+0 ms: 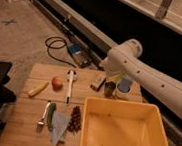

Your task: Place eraser in metal cup

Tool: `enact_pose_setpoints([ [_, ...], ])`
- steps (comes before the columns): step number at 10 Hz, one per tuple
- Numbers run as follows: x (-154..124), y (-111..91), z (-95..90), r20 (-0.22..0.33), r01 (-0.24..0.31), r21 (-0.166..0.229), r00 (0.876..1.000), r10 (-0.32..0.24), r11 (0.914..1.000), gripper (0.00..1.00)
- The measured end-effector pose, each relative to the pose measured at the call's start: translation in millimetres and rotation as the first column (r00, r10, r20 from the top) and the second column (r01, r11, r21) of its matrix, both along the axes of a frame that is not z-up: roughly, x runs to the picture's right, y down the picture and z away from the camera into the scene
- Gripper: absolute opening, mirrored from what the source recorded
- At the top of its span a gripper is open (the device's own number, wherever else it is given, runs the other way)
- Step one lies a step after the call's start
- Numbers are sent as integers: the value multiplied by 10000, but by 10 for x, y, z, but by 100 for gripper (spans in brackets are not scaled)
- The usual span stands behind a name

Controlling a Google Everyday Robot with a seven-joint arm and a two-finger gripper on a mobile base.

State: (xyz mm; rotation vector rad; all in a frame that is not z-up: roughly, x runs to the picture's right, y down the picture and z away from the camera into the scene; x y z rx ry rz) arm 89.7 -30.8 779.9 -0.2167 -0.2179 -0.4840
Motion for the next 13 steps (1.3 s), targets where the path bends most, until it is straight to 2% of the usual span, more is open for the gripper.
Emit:
enact_pose_setpoints([
  [4, -38, -84, 455, 418, 586, -315, 9975, -572, 9978, 65],
  [5, -30, -83, 608, 482, 826, -490, 9956, -802, 9954, 65],
  [7, -123, -102, 795, 790, 1365, -638, 9882, -1314, 9886, 65],
  [10, -199, -63, 975, 1462, 1912, -819, 9731, -1780, 9781, 65],
  [13, -190, -61, 983, 1478, 1927, -850, 9727, -1789, 9776, 65],
])
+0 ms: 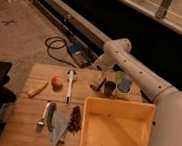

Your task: Place eraser in metal cup

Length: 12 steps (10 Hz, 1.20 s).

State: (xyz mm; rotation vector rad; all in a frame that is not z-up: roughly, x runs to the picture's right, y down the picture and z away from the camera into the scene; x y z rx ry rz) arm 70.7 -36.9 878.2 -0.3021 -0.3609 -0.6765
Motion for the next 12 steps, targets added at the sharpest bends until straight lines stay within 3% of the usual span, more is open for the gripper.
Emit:
enact_pose_setpoints([
  [2, -4, 8, 8, -92, 180, -18, 9998, -180, 9998, 65],
  [6, 261, -16, 154, -729, 615, 155, 9955, -602, 9980, 65],
  [12, 351, -43, 424, -788, 1147, 338, 9906, -1118, 9928, 65],
])
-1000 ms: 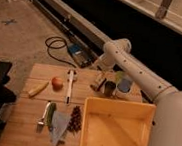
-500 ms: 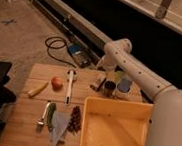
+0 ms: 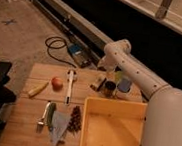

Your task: Place eraser in metal cup

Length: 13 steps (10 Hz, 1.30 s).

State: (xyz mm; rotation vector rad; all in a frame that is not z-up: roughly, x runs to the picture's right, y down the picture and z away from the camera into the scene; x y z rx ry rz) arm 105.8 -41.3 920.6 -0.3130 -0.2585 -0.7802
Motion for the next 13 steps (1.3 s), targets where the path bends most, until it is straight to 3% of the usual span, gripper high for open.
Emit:
enact_pose_setpoints([
  [7, -41, 178, 353, 583, 165, -782, 9982, -119, 9968, 65],
  [13, -136, 475, 546, 940, 390, -1763, 9953, -226, 9836, 65],
])
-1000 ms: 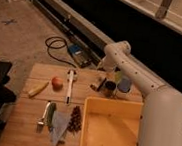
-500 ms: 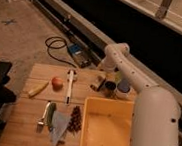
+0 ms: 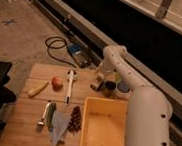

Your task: Place eraser in metal cup

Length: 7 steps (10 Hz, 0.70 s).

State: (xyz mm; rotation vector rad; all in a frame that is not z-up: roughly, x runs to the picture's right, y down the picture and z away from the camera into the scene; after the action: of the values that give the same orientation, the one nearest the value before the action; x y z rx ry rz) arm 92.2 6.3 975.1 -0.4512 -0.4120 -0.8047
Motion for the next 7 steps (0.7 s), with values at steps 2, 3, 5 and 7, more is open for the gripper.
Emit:
enact_pose_setpoints([
  [2, -6, 120, 37, 68, 58, -343, 10000, -55, 9994, 65],
  [3, -33, 156, 52, 118, 99, -436, 9999, -94, 9990, 65],
  [5, -54, 241, 79, 163, 54, -670, 9999, -43, 9977, 48],
  [7, -42, 277, 90, 161, -18, -752, 9999, 30, 9972, 29],
])
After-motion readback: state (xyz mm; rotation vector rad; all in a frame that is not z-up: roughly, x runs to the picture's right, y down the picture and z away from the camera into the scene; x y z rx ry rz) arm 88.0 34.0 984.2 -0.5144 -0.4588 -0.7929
